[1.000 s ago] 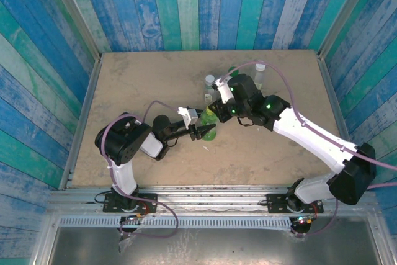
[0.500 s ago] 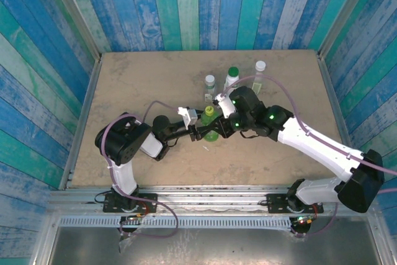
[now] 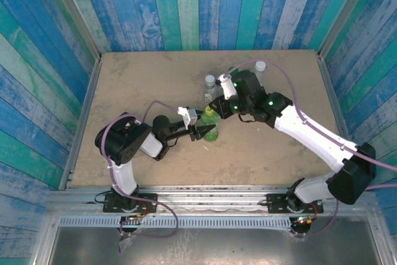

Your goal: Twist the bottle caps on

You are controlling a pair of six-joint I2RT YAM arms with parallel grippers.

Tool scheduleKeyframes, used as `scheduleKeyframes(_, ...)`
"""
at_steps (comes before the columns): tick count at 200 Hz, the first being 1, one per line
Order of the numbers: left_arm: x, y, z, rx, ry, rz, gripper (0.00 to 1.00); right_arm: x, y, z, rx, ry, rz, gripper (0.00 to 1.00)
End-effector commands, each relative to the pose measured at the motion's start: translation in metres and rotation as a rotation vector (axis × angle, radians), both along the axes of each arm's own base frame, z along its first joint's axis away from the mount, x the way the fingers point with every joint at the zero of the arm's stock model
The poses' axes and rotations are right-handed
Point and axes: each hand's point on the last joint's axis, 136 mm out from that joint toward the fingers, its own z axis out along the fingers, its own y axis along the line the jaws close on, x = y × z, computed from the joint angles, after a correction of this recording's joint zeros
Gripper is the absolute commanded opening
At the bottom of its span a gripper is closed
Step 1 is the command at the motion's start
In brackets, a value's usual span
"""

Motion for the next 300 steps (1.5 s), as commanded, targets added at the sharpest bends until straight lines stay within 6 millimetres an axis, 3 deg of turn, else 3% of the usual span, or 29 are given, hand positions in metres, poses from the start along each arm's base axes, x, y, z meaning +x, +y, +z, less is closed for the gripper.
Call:
scheduleKeyframes(1, 0.001, -0.002, -0.004, 0.000, 0.008, -0.008, 0.56, -0.009, 0.000, -0.007, -0.021, 0.043, 0.048, 0.20)
scheduleKeyframes(38, 0.002, -0.002, -0.004, 0.009, 0.005, 0.003, 0.57, -0.048, 0.000, -0.021, 0.035, 0.147, 0.140, 0.16)
scheduleKeyframes(73, 0.002, -0.002, -0.003, 0.003, 0.004, 0.000, 0.57, -0.071, -0.001, -0.015, 0.078, 0.153, 0.189, 0.16)
scheduleKeyframes(90, 0.002, -0.002, -0.003, 0.004, 0.005, -0.002, 0.57, -0.066, -0.005, -0.005, 0.082, 0.103, 0.160, 0.17)
scheduleKeyframes(128, 0.000, -0.002, -0.003, 0.009, 0.000, -0.007, 0.57, -0.025, -0.016, 0.015, 0.072, -0.028, 0.019, 0.31)
scheduleKeyframes(167, 0.000, -0.002, -0.003, 0.008, -0.003, -0.008, 0.57, -0.006, -0.001, 0.005, 0.047, 0.015, 0.062, 0.27)
scheduleKeyframes(194, 0.000, -0.001, -0.001, 0.008, -0.006, -0.005, 0.57, -0.015, -0.002, -0.008, 0.010, 0.073, 0.107, 0.21)
scheduleKeyframes(221, 0.000, -0.001, 0.001, 0.003, -0.008, -0.004, 0.57, -0.045, -0.004, -0.018, 0.040, 0.140, 0.165, 0.17)
scheduleKeyframes(252, 0.000, -0.002, -0.001, 0.006, -0.005, -0.004, 0.57, -0.077, 0.002, -0.013, 0.088, 0.158, 0.250, 0.16)
scheduleKeyframes(300, -0.001, -0.001, -0.002, 0.013, -0.015, -0.005, 0.57, -0.042, -0.017, 0.007, 0.057, 0.002, 0.084, 0.27)
